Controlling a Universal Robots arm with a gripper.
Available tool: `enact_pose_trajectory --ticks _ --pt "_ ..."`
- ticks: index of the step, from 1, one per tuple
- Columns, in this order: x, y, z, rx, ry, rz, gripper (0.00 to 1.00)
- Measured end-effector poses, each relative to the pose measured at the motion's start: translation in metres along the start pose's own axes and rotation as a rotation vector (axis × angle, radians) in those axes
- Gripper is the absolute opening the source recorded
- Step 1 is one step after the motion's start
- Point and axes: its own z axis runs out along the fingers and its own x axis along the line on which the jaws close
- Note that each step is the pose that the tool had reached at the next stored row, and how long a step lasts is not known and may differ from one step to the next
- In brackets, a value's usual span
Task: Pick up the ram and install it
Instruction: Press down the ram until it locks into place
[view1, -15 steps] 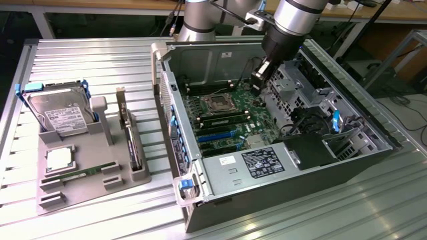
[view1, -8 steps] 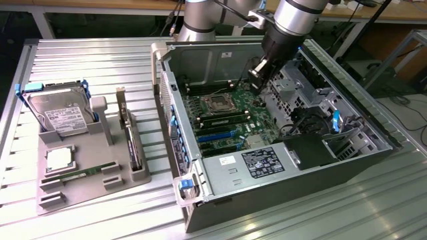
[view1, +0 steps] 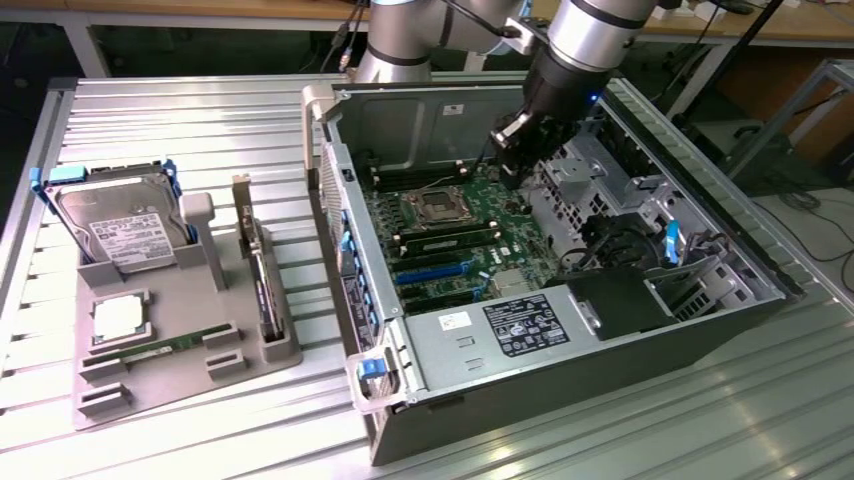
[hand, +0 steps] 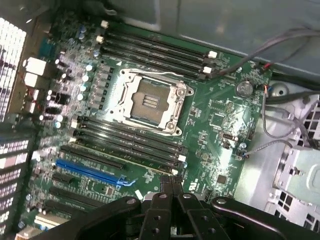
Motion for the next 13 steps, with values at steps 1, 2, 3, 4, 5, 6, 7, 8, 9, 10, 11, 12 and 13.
enact_pose_trajectory --ticks 1,2,3,4,5,6,7,8,9,10,11,12,13 --pt "0.0000 0.0000 0.0000 -0.0014 -0.0012 0.027 0.11" --pt "0.0000 0.0000 0.0000 -0.0024 -0.0021 0.049 0.11" --pt "0.0000 0.0000 0.0000 -0.0031 -0.0027 0.064 0.11" --pt "0.0000 0.0000 0.0000 -0.0053 -0.0046 0.106 0.11" --pt "0.0000 0.0000 0.0000 -0.0071 -0.0061 0.143 0.11" --pt "0.0000 0.0000 0.0000 -0.0085 -0.0072 0.169 0.11" --pt "0.0000 0.0000 0.0000 -0.0096 -0.0083 0.194 0.11" --pt "0.0000 0.0000 0.0000 -0.0107 -0.0092 0.215 0.11" --pt "0.0000 0.0000 0.0000 -0.0107 -0.0092 0.215 0.11" --pt "0.0000 0.0000 0.0000 -0.0107 -0.0092 0.215 0.11" --pt "0.0000 0.0000 0.0000 -0.0107 -0.0092 0.215 0.11" --pt "0.0000 0.0000 0.0000 -0.0107 -0.0093 0.215 0.11" --pt "0.0000 0.0000 0.0000 -0.0107 -0.0093 0.215 0.11"
